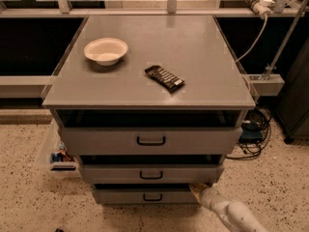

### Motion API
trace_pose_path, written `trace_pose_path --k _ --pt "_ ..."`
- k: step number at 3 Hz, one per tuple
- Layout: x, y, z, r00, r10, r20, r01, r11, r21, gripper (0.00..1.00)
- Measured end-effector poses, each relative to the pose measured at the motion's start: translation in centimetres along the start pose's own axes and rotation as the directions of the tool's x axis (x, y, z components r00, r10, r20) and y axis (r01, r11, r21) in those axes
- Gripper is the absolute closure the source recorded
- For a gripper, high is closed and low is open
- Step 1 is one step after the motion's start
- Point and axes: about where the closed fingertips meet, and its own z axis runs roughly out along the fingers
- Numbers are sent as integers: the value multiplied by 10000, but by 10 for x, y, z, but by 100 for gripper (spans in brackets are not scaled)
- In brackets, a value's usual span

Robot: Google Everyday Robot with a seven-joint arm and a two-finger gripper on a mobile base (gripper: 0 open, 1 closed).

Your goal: Open bottom drawer

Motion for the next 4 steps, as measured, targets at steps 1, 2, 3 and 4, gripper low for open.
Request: trace_pose_path --k 1,2,3,4 --pt "-14 -20 15 9994 -313 167 308 9992 260 100" --pt "-14 -17 14 9993 -318 170 313 9991 271 100" --pt "5 -8 20 9998 -15 -174 21 9993 367 100" --pt "18 -4 24 9988 233 -441 -208 9982 555 100"
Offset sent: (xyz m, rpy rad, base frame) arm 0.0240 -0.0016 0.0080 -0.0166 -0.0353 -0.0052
